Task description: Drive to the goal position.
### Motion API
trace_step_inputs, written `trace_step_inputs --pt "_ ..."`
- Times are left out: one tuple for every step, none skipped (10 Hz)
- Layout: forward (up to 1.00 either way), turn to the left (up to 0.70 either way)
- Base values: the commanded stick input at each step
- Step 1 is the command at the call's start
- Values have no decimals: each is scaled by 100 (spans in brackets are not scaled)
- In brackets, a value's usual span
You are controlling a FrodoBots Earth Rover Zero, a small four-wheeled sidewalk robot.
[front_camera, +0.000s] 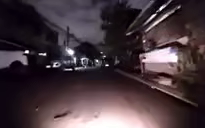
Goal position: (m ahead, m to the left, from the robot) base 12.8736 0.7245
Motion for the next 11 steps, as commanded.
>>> trace_step_inputs --pt "100 26" --pt "100 5" --pt "100 0" --pt "100 0" --pt "100 0" --pt "100 11" --pt "100 27" --pt "100 27" --pt "100 27" --pt "100 27" --pt "100 20"
